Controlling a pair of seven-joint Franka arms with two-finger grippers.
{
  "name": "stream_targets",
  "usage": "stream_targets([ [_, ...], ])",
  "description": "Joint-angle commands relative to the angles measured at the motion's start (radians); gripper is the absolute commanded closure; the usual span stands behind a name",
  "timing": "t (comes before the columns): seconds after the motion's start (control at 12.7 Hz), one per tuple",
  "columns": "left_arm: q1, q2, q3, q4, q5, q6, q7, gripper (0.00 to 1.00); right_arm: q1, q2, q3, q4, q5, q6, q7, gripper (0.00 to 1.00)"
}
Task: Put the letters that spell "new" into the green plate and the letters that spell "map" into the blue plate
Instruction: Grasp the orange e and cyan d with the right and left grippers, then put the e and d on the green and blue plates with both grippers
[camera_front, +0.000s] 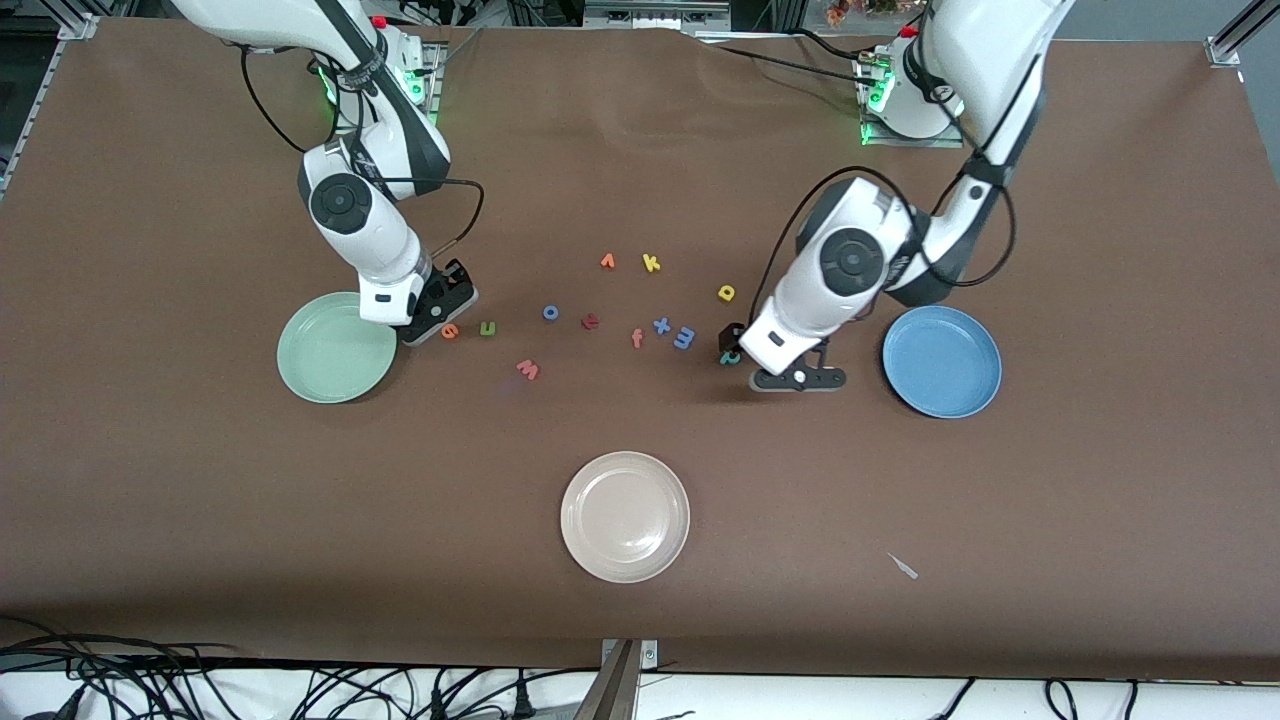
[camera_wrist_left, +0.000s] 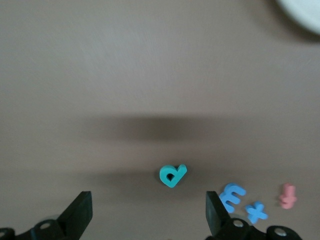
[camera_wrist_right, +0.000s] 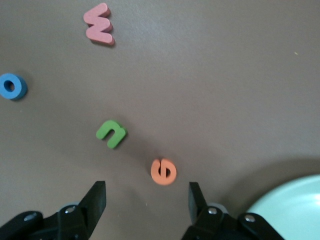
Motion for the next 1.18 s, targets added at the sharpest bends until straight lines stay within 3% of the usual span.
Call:
stream_targets([
  [0.0, -0.030, 0.061, 0.011, 0.039, 0.072, 0.013, -0.063, 0.00, -0.007, 0.049, -0.008, 0.008, -0.047, 0.068, -0.003, 0.25],
  [0.39, -0.073, 0.136, 0.017, 0.046, 0.108, 0.091, -0.094, 0.09, -0.007, 0.107, -0.035, 0.014, -0.098, 0.130, -0.003, 0.27],
  [0.55, -0.080, 0.150, 0.019, 0.052, 0.114, 0.091, -0.108, 0.15, -0.007, 0.115, -0.035, 0.013, -0.101, 0.128, -0.005, 0.40],
  [0.63, -0.082, 0.152, 0.019, 0.052, 0.126, 0.091, -0.108, 0.20, -0.007, 0.127, -0.035, 0.013, -0.101, 0.128, -0.003, 0.60],
  [0.78, -0.083, 0.159, 0.020, 0.051, 0.152, 0.091, -0.109, 0.36, -0.006, 0.121, -0.035, 0.016, -0.101, 0.127, -0.008, 0.91],
  [0.86, -0.083, 0.164, 0.020, 0.052, 0.172, 0.091, -0.126, 0.42, -0.006, 0.115, -0.035, 0.016, -0.103, 0.125, -0.011, 0.95],
  [1.1, -0.082, 0.167, 0.017, 0.054, 0.237, 0.091, -0.189, 0.78, -0.007, 0.034, -0.058, 0.016, -0.115, 0.090, -0.043, 0.98],
])
